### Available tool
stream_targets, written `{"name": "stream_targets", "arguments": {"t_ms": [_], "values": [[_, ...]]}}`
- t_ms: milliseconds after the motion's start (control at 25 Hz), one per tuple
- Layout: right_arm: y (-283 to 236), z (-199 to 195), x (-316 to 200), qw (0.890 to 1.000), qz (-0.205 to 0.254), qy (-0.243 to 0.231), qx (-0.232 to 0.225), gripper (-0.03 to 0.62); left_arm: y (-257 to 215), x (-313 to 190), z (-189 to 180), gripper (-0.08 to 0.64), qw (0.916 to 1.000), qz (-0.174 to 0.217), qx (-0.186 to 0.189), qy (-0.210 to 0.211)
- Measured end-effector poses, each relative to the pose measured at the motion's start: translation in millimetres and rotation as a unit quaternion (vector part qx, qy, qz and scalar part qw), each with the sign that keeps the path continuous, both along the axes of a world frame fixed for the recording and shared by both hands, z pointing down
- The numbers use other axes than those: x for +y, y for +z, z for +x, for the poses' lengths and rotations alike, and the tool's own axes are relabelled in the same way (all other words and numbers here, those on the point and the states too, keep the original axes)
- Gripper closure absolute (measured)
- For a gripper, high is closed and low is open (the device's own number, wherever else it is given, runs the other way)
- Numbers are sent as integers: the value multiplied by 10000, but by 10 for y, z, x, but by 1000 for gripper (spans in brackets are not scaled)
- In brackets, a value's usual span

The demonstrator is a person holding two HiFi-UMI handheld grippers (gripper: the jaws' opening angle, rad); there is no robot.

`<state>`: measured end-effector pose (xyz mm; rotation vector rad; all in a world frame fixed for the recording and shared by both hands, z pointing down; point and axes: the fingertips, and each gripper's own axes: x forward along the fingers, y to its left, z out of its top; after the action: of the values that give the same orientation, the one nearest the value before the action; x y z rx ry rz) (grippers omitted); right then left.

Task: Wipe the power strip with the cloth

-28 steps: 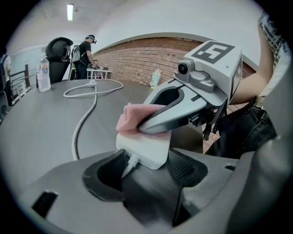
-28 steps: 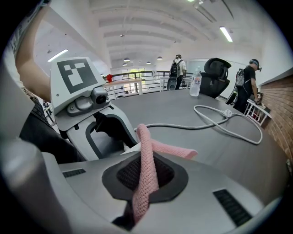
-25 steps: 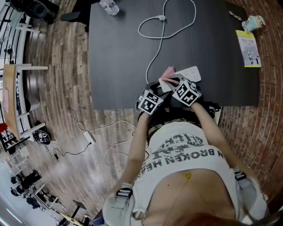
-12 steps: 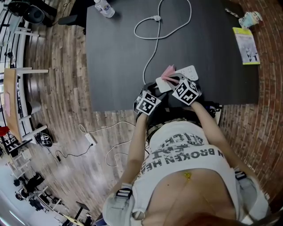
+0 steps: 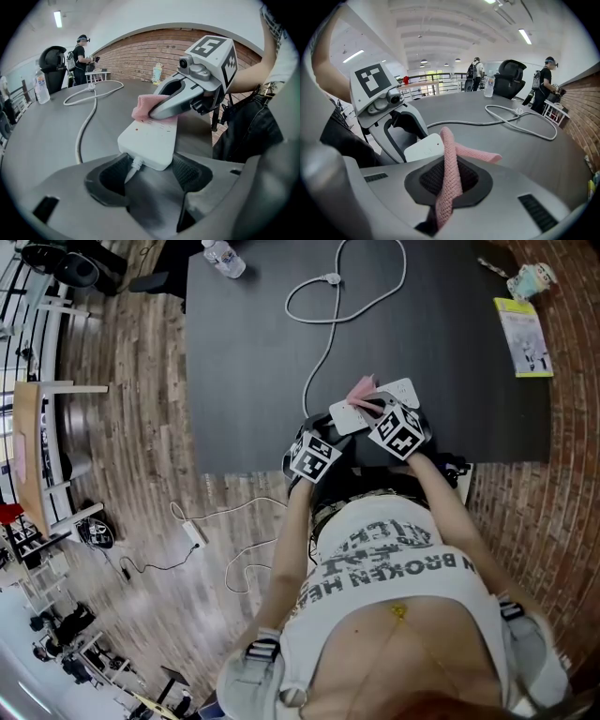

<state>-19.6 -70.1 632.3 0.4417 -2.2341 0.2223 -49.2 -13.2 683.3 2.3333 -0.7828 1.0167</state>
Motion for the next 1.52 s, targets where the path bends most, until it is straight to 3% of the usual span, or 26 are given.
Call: {"name": "stream_targets", "arguments": {"t_ms": [1520], "values": [[-8,642,-214,9976,130,635,225,575,-129,11,20,278,10000,2,2,-19]]}}
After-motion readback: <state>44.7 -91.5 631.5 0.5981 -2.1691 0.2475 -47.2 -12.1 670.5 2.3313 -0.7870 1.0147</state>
